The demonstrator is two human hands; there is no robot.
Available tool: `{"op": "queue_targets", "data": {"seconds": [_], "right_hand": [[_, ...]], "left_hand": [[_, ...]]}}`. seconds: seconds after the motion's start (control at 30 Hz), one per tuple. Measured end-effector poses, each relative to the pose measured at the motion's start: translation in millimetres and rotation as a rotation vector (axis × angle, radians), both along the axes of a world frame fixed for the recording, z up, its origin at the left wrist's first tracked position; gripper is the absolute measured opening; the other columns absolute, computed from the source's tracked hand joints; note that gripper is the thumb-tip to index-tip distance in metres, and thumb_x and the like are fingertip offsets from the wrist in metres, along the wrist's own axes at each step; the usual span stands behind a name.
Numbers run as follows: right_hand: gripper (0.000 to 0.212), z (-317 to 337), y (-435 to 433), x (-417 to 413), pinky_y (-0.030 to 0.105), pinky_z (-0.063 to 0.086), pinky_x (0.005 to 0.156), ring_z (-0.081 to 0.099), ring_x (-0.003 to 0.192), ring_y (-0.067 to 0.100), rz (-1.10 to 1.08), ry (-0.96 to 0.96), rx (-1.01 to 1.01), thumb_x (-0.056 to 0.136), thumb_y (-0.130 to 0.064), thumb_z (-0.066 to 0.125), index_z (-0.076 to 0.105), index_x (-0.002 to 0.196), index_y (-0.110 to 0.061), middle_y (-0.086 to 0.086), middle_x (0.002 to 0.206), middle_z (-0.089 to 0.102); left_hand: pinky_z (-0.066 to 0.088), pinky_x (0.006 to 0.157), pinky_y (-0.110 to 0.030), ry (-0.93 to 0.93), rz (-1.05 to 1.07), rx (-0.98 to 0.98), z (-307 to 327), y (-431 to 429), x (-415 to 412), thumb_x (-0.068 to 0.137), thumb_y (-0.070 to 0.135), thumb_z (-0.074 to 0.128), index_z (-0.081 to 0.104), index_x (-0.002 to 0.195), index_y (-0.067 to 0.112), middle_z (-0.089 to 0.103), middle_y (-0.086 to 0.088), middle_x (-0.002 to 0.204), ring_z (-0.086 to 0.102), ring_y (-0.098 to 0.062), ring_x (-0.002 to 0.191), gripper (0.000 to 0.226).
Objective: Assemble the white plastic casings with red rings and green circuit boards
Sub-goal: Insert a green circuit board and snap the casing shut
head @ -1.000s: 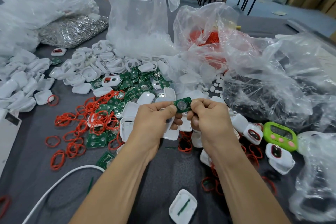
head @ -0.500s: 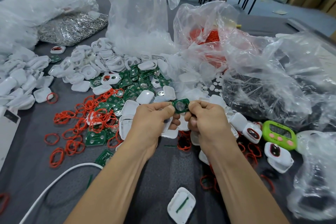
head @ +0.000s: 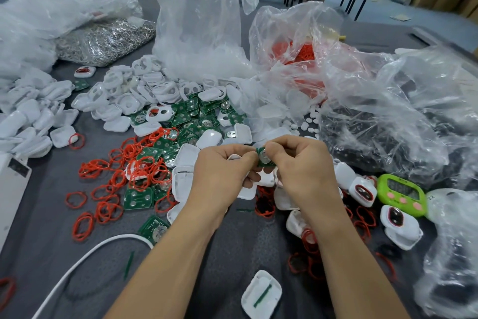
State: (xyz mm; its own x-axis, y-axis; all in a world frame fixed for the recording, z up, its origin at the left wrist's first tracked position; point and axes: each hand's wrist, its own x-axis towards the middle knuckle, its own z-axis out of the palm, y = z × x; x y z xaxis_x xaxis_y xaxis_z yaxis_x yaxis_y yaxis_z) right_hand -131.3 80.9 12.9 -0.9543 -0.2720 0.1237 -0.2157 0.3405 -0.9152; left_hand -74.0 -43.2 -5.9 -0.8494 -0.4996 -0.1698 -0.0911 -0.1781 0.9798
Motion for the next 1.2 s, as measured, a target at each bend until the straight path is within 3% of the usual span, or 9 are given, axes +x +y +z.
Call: {"op": "queue_targets", "data": {"seconds": [0.4,0.57,0.7,0.8,0.87,0.93,1.03,1.1,1.2], "right_hand": [[0.017,-4.7,-8.9,10.1,0.028,0.051,0.062,0.065,0.060,0.010,-0.116,0.263,0.257,0.090,-0.025,0.074,0.078,0.074,-0.025,-0.009,0.063,0.071],[0.019,1.7,-8.4,3.7,0.032,0.055,0.062,0.064,0.056,0.009,-0.075,0.127,0.233,0.091,-0.024,0.072,0.078,0.073,-0.022,-0.009,0.059,0.070],[0.024,33.8,-27.9,-27.4,0.031,0.053,0.051,0.064,0.049,0.012,-0.018,0.103,0.285,0.092,-0.022,0.066,0.076,0.070,-0.018,-0.005,0.057,0.070],[0.018,56.2,-66.7,-60.0,0.034,0.061,0.058,0.073,0.059,0.021,0.024,-0.084,0.093,0.097,-0.017,0.063,0.073,0.087,-0.007,0.013,0.085,0.076],[0.016,57.5,-91.9,-79.5,0.042,0.064,0.078,0.075,0.080,0.029,-0.027,0.011,0.308,0.094,-0.016,0.065,0.073,0.099,-0.004,0.014,0.102,0.074],[0.015,52.7,-113.3,-84.2,0.034,0.060,0.089,0.073,0.091,0.023,0.059,0.190,0.543,0.089,-0.008,0.065,0.079,0.093,-0.013,0.005,0.095,0.076],[0.033,41.0,-139.0,-74.3,0.021,0.051,0.087,0.068,0.100,0.018,0.434,0.240,0.773,0.091,0.002,0.059,0.082,0.098,-0.021,-0.014,0.087,0.063],[0.034,32.1,-147.9,-76.6,0.021,0.044,0.082,0.063,0.110,0.021,0.539,0.281,0.893,0.093,0.002,0.057,0.076,0.107,-0.022,-0.012,0.090,0.056],[0.036,26.8,-147.2,-85.1,0.023,0.036,0.075,0.053,0.095,0.020,0.613,0.347,0.986,0.090,0.000,0.060,0.065,0.116,-0.024,-0.011,0.083,0.047]], "left_hand": [[0.049,0.047,-0.020,-0.057,0.045,-0.010,-0.3,3.6,1.2,0.081,-0.003,0.071,0.078,0.072,0.003,0.072,-0.015,0.063,0.062,-0.017,0.048,0.013],[0.053,0.050,-0.022,-0.062,0.068,0.030,-0.1,3.7,0.0,0.085,0.000,0.071,0.079,0.070,0.010,0.074,-0.013,0.066,0.069,-0.018,0.053,0.020],[0.051,0.048,-0.021,-0.056,0.124,0.198,5.7,-1.4,-1.1,0.091,0.004,0.066,0.077,0.074,0.009,0.074,-0.009,0.069,0.068,-0.016,0.054,0.021],[0.050,0.046,-0.020,-0.049,0.131,0.252,9.5,-5.1,1.1,0.093,0.003,0.063,0.075,0.076,0.006,0.072,-0.008,0.066,0.063,-0.014,0.051,0.021],[0.049,0.045,-0.020,-0.042,0.113,0.257,12.0,-5.2,3.3,0.094,0.003,0.061,0.074,0.077,0.005,0.071,-0.008,0.067,0.062,-0.014,0.050,0.022],[0.048,0.045,-0.020,-0.043,0.093,0.256,13.5,-5.9,3.4,0.094,0.003,0.060,0.074,0.075,0.006,0.072,-0.010,0.069,0.062,-0.016,0.050,0.024],[0.046,0.044,-0.019,-0.037,0.083,0.279,13.0,-8.6,0.7,0.095,0.001,0.059,0.074,0.078,0.004,0.071,-0.012,0.069,0.061,-0.017,0.049,0.023],[0.045,0.043,-0.019,-0.035,0.073,0.276,11.9,-9.1,0.9,0.095,0.001,0.060,0.073,0.077,0.002,0.070,-0.011,0.067,0.060,-0.016,0.047,0.022],[0.045,0.043,-0.020,-0.037,0.056,0.270,10.5,-11.5,1.7,0.095,0.003,0.061,0.074,0.074,0.004,0.070,-0.010,0.066,0.060,-0.016,0.047,0.024]]}}
